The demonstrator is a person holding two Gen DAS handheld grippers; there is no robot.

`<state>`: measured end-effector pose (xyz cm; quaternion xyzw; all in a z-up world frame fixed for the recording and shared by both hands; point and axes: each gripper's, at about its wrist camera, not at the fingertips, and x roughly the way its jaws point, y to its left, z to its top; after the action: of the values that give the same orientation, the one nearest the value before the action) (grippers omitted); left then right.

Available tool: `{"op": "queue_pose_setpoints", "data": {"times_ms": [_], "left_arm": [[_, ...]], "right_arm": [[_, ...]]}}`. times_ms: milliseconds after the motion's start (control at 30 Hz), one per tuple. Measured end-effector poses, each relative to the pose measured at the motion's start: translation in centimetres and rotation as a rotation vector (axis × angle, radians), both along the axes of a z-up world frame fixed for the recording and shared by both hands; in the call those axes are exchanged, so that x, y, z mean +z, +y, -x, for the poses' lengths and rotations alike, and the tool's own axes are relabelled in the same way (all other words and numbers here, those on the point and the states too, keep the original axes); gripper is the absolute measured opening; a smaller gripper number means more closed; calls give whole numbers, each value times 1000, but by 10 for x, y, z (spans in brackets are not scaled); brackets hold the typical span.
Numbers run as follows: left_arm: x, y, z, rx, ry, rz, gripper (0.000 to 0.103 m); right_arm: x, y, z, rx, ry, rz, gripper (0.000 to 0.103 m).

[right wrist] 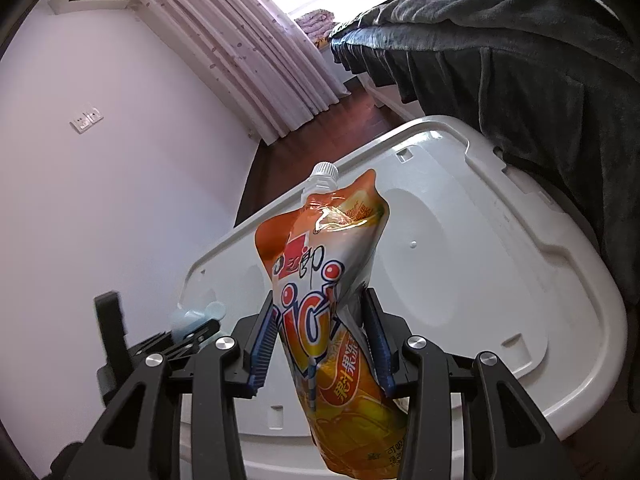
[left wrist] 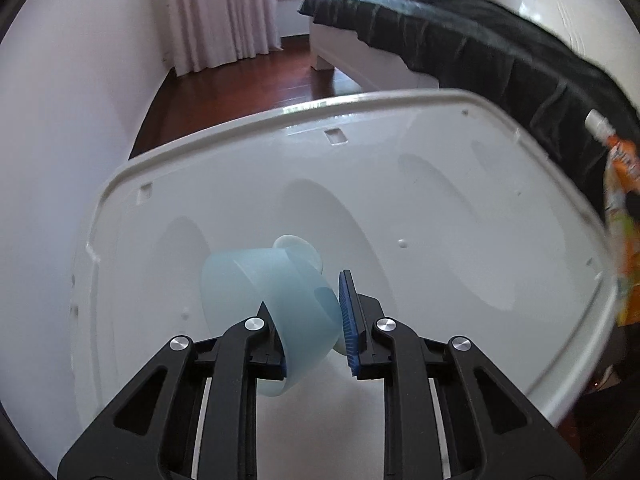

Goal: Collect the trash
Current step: 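Grasp the pale blue cup with the left tool while the right holds the pouch, then move both tools over the bin and open them, dropping cup and pouch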

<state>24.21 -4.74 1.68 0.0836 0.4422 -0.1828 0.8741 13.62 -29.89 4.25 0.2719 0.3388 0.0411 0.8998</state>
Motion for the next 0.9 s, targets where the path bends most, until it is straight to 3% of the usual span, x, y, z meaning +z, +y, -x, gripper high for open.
{"op": "queue_pose_setpoints", "data": {"times_ms": [267,500,667,900], "left_arm": [[59,12,73,4,-73,185,19],[97,7,163,-34,-135,207,19],[91,4,216,-46,-100,195,19],[47,6,266,43,-57,137,19]], "right_arm": [[7,0,7,-6,-27,35,41],[7,5,16,15,-34,63,41],[3,17,38,42,-34,97,41],[-24,57,111,124,-37,215,41]]}}
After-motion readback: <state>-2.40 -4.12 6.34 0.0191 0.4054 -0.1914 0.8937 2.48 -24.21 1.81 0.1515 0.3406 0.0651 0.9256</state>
